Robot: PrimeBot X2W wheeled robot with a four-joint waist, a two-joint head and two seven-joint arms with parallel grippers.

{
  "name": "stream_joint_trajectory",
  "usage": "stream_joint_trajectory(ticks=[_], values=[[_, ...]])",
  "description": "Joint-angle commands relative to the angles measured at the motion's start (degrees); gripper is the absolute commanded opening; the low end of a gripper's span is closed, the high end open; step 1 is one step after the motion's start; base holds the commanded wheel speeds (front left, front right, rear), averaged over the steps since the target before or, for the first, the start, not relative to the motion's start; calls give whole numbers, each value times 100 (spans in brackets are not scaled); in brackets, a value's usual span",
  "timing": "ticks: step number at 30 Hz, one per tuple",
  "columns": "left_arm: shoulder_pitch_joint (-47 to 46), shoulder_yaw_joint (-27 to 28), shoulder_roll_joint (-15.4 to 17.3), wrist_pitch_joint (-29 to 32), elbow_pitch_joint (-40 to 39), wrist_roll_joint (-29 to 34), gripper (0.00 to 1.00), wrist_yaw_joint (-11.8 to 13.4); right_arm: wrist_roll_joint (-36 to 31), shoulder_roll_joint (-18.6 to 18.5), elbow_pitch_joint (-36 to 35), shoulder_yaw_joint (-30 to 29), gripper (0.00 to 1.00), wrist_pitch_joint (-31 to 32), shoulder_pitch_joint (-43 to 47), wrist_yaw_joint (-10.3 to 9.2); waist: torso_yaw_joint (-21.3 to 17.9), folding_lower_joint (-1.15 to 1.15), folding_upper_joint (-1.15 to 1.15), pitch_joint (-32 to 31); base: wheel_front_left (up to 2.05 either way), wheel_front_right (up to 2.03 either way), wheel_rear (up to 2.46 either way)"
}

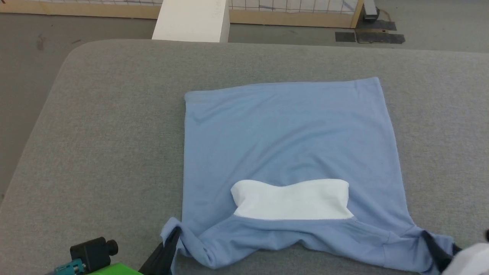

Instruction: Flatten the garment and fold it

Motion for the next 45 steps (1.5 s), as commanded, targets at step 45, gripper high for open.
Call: stream_joint_trajectory(ticks=[45], values=[[-1712, -1165, -619, -192, 314, 706, 0, -485, -1754, -1224, 930, -752, 100, 2674, -5393, -49, 1538, 0, 0, 2642, 0, 0, 0]])
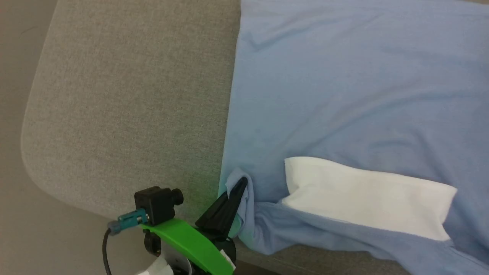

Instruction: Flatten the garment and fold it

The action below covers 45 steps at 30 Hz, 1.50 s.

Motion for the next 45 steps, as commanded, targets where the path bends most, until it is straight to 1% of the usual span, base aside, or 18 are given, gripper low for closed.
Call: stream_joint_trajectory(ticks=[1, 2, 3, 7, 10, 18, 23, 26, 30, 34, 37, 40, 42, 45], values=[[-130, -13, -22, -52, 17, 34, 0, -37, -40, 5, 69, -18, 74, 35, -66, -8, 152, -1, 0, 165, 0, 0, 0], [-137, -16, -29, -63, 26, 37, 0, -38, -51, 12, 83, -30, 30, 47, -80, -8, 151, -1, 0, 181, 0, 0, 0], [-143, -15, -32, -75, 35, 42, 0, -36, -48, 23, 98, -23, 0, 80, -90, -8, 142, -1, 0, 192, 0, 0, 0], [-152, 36, -12, -115, 64, 66, 0, -6, -34, 49, 76, 36, 0, 87, -156, -8, 32, -1, 0, 139, 0, 0, 0], [-176, 79, 12, -141, 77, 85, 0, 10, 13, 86, 28, 88, 0, -76, -213, -8, -107, -1, 0, -20, 0, 0, 0], [-95, 256, 152, -165, 144, 106, 0, 113, 392, 159, -197, 225, 0, -957, -35, -8, -642, -1, 0, -822, 0, 0, 0], [82, 449, 312, -218, 129, 151, 0, 230, 845, 110, -625, 87, 0, -1446, 441, -8, -1058, -1, 0, -1398, 0, 0, 0], [213, 559, 372, -280, 117, 159, 0, 295, 1096, 79, -1005, -100, 0, -1578, 857, -8, -1312, -1, 0, -1675, 0, 0, 0], [433, 642, 453, -295, 116, 133, 0, 356, 1374, 109, -1539, -537, 0, -1590, 1567, -8, -1651, -1, 0, -1965, 0, 0, 0], [624, 706, 501, -307, 67, 77, 0, 396, 1564, 394, -2192, -1172, 0, -1482, 2480, -8, -1927, -1, 0, -2137, 0, 0, 0], [705, 743, 537, -304, 4, 47, 0, 411, 1732, 645, -2553, -1686, 0, -1428, 3044, -8, -2023, -1, 0, -2166, 0, 0, 0], [772, 782, 587, -296, -82, 38, 0, 430, 1868, 1070, -2928, -2146, 0, -1351, 3695, -8, -2065, -1, 0, -2147, 0, 0, 0], [824, 798, 614, -296, -143, 42, 0, 446, 1916, 1408, -3123, -2334, 0, -1306, 4101, -8, -2079, -1, 0, -2121, 0, 0, 0], [897, 809, 626, -302, -203, 31, 0, 467, 2006, 1717, -3167, -2369, 0, -1304, 4567, -8, -2089, -1, 0, -2098, 0, 0, 0]])
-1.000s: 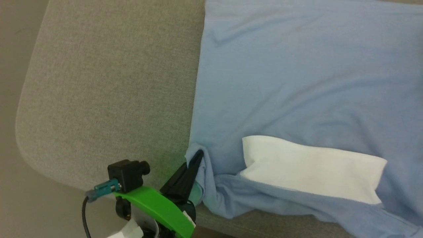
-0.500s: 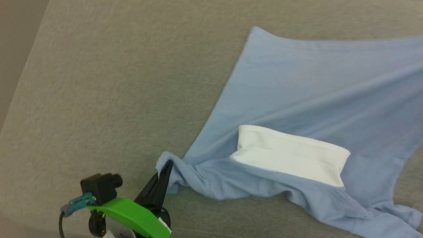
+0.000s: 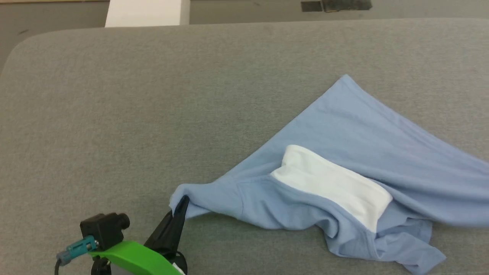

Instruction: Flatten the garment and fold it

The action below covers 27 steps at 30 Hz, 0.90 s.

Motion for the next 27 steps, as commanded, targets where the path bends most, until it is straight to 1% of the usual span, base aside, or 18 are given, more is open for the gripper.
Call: stream_joint_trajectory(ticks=[1, 5, 9, 13, 16, 17, 18, 19, 22, 24, 27], values=[[79, 14, 44, -28, -28, -10, 0, 20, 2, 45, 36, 93, 0, -50, 168, -6, -50, 0, 0, -41, 0, 0, 0], [99, -38, 30, -13, -19, -24, 0, 12, -217, 109, 559, 678, 0, -447, 558, -6, -31, 0, 0, -43, 0, 0, 0], [60, -98, 11, 27, 13, -56, 0, -12, -287, 115, 1384, 1253, 0, -974, 525, -6, -32, 0, 0, -61, 0, 0, 0], [-6, -132, 16, 82, 72, -87, 0, -35, -439, 116, 2208, 1494, 0, -1420, 216, -6, -58, 0, 0, -79, 0, 0, 0], [-46, -146, 10, 100, 99, -109, 0, -47, -675, 117, 2630, 1554, 0, -1600, 38, -6, -84, 0, 0, -87, 0, 0, 0], [-57, -148, 7, 99, 106, -113, 0, -48, -707, 117, 2739, 1534, 31, -1659, -35, -6, -94, 0, 0, -89, 0, 0, 0], [-64, -153, 4, 98, 111, -113, 0, -49, -748, 109, 2798, 1541, 69, -1688, -73, -6, -101, 0, 0, -92, 0, 0, 0], [-70, -159, 1, 93, 119, -109, 0, -50, -786, 80, 2838, 1561, 100, -1700, -100, -6, -109, 0, 0, -98, 0, 0, 0], [-81, -191, -15, 76, 142, -99, 0, -62, -788, -42, 2705, 1529, 100, -1733, -115, -6, -104, 0, 0, -110, 0, 0, 0], [-97, -222, -37, 53, 159, -101, 0, -88, -771, -192, 2389, 1553, 100, -1673, -27, -6, -72, 0, 0, -109, 0, 0, 0], [-146, -276, -66, 12, 174, -79, 0, -136, -635, -402, 1643, 1540, 100, -1444, 126, -6, 10, 0, 0, -56, 0, 0, 0]])
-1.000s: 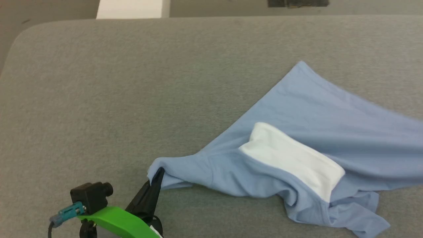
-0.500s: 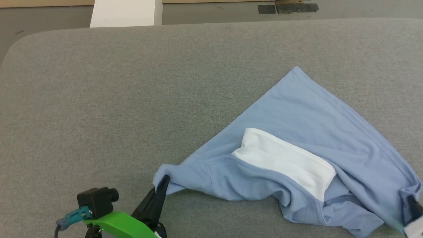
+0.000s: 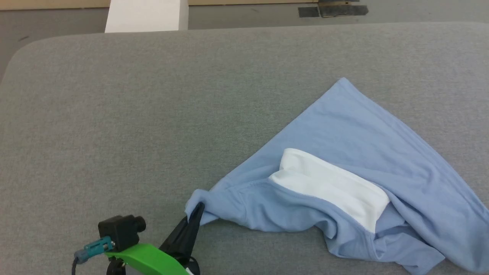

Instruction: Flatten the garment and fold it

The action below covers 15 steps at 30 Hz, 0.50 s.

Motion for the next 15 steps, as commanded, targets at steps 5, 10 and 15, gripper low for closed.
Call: stream_joint_trajectory(ticks=[5, 10, 15], values=[[-239, -128, -76, -102, -10, 71, 0, -120, 303, -334, -1467, 111, 100, 864, -149, -8, 210, 0, 0, 208, 0, 0, 0], [-556, -380, -184, -81, 90, 180, 0, -250, 150, -832, -1656, 1051, 100, 1823, -1280, -8, 532, 0, 0, 556, 0, 0, 0], [-822, -560, -282, -50, 188, 266, 0, -324, -75, -962, -737, 1702, 100, 1981, -2444, -8, 769, 0, 0, 878, 0, 0, 0]])
